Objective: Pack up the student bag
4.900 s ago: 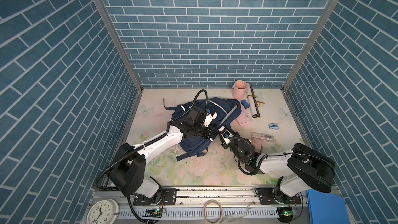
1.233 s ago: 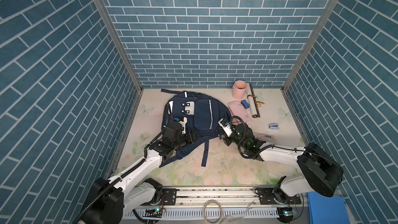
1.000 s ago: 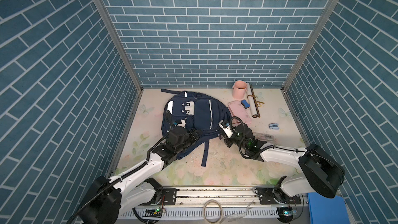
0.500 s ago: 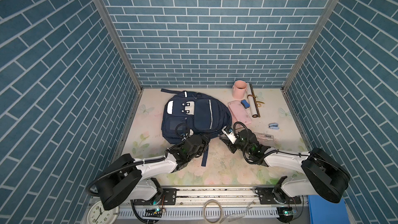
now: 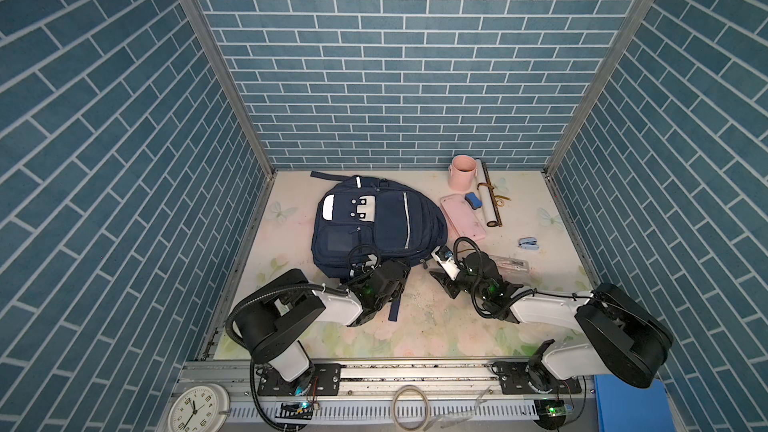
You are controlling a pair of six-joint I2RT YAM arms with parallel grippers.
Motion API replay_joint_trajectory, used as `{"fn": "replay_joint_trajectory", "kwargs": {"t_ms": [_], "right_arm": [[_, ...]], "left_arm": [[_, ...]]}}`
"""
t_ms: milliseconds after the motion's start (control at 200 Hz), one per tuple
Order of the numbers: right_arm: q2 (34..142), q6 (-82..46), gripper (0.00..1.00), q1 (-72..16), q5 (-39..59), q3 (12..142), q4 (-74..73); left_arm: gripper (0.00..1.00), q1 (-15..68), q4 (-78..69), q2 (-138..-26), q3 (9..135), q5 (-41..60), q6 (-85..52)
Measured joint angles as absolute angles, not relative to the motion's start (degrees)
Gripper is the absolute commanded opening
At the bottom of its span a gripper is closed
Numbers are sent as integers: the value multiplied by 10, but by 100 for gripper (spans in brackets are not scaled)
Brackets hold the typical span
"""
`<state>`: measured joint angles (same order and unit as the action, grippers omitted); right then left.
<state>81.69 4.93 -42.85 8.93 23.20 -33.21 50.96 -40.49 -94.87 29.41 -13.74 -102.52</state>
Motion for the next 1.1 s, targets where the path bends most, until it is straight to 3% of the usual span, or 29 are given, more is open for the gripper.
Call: {"fn": "replay_joint_trajectory", "kwargs": {"t_ms": [80,235,370,530,1100], "right_arm": [[828,49,41,-425,99,232,-338],[843,50,40,-413,123,232,-358],[862,55,40,-405,145,232,-378],[876,69,41,-404,164,232,-400],[915,80,36,-392,192,271,-417]], "left_arm": [[42,506,-412,-966,302,-137,-1029],[18,499,-427,-984,302,-131,-1034],[5,492,-448,-995,302,-121,-1038],[0,489,-453,-997,305,-107,-1035],[0,497,-430,-941,315,-100,-1003]]}}
